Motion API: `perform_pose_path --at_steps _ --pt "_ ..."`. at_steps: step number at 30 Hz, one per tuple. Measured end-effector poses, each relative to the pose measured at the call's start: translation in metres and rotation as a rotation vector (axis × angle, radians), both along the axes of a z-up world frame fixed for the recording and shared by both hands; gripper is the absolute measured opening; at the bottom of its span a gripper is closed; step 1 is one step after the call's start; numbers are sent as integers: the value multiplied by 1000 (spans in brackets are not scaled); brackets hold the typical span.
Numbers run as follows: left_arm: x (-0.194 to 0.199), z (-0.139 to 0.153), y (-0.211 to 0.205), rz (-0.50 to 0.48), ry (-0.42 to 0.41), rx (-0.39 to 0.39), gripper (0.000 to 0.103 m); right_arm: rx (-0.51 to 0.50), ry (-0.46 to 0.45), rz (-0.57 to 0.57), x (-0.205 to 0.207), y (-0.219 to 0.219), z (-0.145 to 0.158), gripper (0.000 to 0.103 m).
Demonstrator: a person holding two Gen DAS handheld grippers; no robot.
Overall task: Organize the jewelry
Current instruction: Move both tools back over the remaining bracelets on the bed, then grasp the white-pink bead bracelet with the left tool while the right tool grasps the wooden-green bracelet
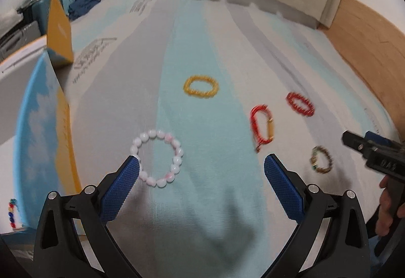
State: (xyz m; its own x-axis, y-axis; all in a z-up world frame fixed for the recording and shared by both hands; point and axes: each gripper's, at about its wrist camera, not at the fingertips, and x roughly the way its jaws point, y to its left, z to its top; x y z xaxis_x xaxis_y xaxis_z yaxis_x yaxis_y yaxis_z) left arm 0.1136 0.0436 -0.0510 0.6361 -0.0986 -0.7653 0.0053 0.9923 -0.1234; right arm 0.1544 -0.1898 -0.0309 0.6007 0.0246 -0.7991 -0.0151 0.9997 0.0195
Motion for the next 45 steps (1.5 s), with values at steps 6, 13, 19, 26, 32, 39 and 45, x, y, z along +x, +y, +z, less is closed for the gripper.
perform_pose_path --at_steps 6,13,19,26,32,39,45 --pt "20 -29 3 13 76 61 97 11 68 24 16 -1 -32 95" --pt "37 -42 7 22 104 77 97 3 119 48 25 5 -50 95" --pt "42 -51 8 33 114 109 97 5 180 66 32 12 -65 81" --pt "44 -61 9 51 155 133 92 8 236 48 38 14 -80 72" --pt "42 -63 8 48 171 140 70 20 241 44 38 12 -78 43" --pt "40 -60 7 41 187 132 31 4 234 59 31 11 -75 13" --pt "38 -57 10 27 194 98 11 16 222 52 29 7 -72 11"
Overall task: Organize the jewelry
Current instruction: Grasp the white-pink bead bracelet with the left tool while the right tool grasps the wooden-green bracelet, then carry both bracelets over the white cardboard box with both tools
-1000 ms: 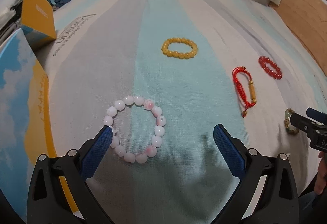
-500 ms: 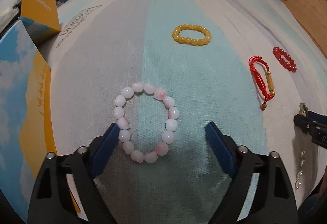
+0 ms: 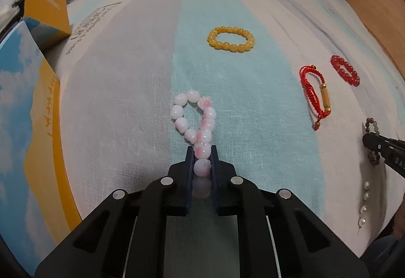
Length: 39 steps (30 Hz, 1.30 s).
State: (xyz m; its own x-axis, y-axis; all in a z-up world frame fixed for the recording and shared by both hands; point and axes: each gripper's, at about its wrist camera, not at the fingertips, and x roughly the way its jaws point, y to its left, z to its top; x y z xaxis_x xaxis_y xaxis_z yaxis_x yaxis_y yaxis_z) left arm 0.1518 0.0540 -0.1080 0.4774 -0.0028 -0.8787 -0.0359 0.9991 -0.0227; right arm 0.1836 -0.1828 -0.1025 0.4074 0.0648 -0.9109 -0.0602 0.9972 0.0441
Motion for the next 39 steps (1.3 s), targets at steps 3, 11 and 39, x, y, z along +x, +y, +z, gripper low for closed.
perform_pose_path --at_steps 3,11,39 --pt "-1 2 -1 -5 -1 0 11 3 -3 -2 -1 0 1 11" --pt "-6 8 -2 -9 -10 -6 11 5 -12 -9 1 4 6 10" --pt "-26 79 -7 -36 -80 -1 11 54 -77 -18 -23 15 66 10"
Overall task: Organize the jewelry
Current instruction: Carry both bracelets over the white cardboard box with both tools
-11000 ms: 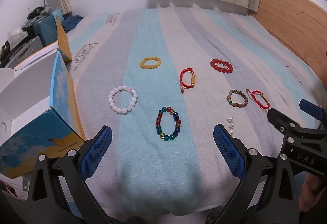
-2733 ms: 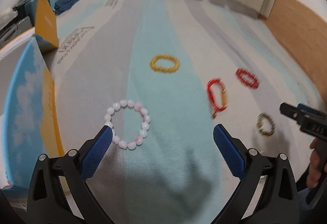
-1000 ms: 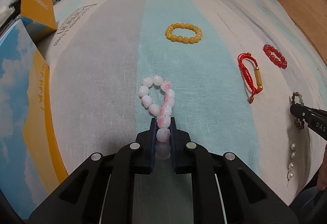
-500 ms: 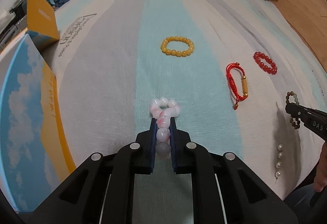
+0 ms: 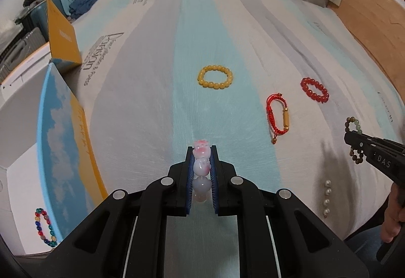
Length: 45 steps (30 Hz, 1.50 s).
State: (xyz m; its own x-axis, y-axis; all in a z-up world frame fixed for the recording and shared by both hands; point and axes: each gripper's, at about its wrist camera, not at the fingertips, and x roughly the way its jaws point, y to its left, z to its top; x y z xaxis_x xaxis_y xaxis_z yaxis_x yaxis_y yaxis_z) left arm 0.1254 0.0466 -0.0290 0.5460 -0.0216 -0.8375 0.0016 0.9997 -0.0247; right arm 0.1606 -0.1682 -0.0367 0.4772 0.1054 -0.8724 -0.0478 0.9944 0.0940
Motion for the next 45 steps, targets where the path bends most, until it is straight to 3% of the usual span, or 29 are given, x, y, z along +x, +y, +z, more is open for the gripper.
perform_pose_path --at_steps 21,45 --pt "-33 63 24 9 -74 17 11 3 -70 62 -19 53 61 10" --pt "-89 146 141 153 -184 17 11 9 -164 255 -49 206 132 10"
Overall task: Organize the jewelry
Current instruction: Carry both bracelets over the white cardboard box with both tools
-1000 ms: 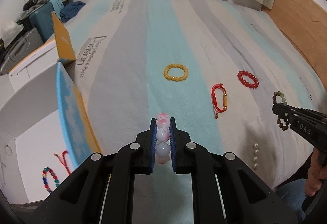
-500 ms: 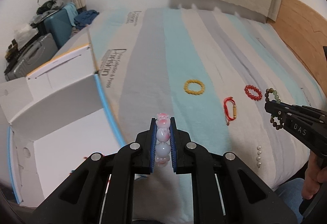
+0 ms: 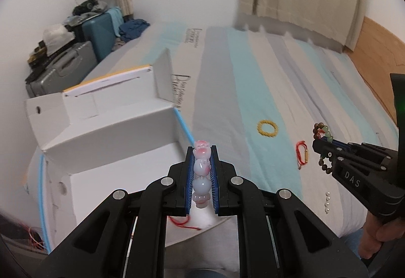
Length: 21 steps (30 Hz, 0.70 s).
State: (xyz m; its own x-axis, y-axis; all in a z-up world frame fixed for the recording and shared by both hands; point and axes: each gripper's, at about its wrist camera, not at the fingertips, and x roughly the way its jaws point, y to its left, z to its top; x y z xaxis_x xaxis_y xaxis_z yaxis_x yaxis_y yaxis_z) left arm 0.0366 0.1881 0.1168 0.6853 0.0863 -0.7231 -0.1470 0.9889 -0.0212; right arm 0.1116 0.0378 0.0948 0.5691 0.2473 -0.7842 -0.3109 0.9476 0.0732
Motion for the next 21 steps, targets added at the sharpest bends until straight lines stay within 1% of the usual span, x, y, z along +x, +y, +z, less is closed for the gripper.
perform_pose_path --at_steps 6,11,15,21 --pt "-20 12 37 59 -9 11 11 2 -20 62 -12 45 14 10" --pt "-35 14 66 106 -3 10 11 0 -23 126 -24 87 18 10" --pt "-47 9 87 142 14 12 11 -7 -14 173 -33 118 12 10" --pt "-59 -8 117 189 50 11 11 -27 12 239 -44 159 -6 10"
